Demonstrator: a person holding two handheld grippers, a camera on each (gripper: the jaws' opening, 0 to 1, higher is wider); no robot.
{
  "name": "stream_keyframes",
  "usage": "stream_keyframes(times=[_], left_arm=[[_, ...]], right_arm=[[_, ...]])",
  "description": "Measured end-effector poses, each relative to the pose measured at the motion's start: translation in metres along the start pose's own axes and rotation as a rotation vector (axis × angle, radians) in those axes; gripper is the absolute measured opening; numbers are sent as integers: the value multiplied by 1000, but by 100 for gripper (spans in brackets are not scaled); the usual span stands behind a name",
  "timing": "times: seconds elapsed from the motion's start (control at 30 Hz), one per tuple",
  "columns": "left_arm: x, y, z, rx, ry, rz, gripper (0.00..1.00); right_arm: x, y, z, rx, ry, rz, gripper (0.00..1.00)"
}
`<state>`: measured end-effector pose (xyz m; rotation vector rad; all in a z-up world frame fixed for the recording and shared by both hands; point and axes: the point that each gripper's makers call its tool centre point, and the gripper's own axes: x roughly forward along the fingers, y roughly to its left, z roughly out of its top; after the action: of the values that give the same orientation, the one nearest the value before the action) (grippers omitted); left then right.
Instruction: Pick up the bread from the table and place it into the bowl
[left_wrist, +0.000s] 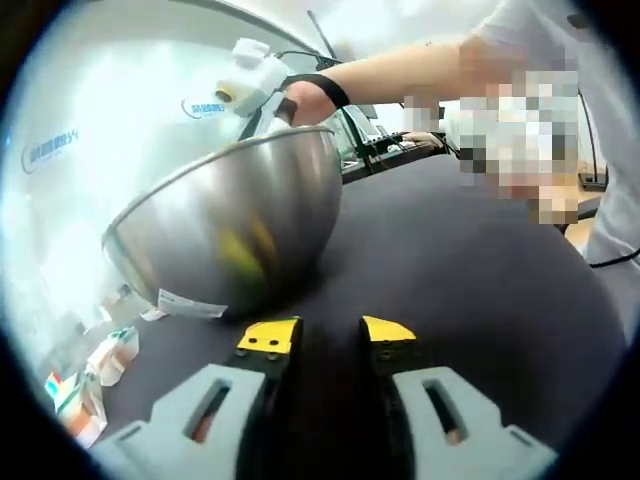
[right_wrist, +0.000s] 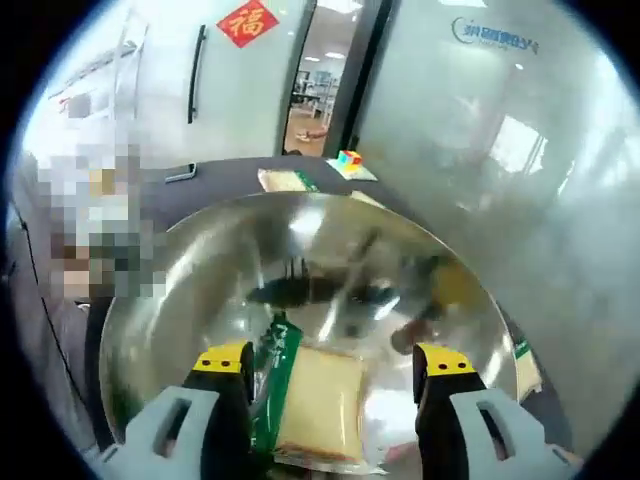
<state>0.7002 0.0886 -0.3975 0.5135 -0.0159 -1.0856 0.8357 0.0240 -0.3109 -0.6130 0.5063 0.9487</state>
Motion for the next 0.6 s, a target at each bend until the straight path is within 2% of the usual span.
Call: stream_keyframes(times=[0.07, 0.13, 0.17, 0.23, 0.27, 0.33, 0.4, 0.43, 0.5, 0.53, 0.6], left_arm=[[0, 0, 0, 0, 0, 0, 18], [0, 0, 0, -2, -1, 0, 18], [0, 0, 0, -3, -1, 0, 18], [0, 0, 0, -8, -1, -1, 18], [0, 0, 0, -10, -1, 0, 18], [0, 0, 0, -10, -3, -1, 18], [0, 0, -1, -20, -3, -6, 18], [0, 1, -1, -24, -3, -7, 18], [0, 0, -1, -30, -5, -11, 18], [0, 0, -1, -34, -6, -13, 18], [1, 0, -1, -43, -8, -16, 18]], right_arm=[[-11, -11, 7, 18, -39, -20, 60], [-29, -20, 15, 41, -105, -46, 60], [-41, -28, 18, 50, -140, -73, 60], [-75, -40, 24, 37, -253, -126, 57], [-92, -48, 20, 59, -289, -155, 56], [-123, -68, 3, 60, -310, -225, 55], [-148, -84, -14, -3, -321, -308, 55], [-158, -91, -23, 12, -322, -336, 55], [-168, -112, -48, 109, -296, -398, 55], [-167, -120, -53, 120, -295, -403, 55], [-161, -141, -76, 191, -245, -448, 55]])
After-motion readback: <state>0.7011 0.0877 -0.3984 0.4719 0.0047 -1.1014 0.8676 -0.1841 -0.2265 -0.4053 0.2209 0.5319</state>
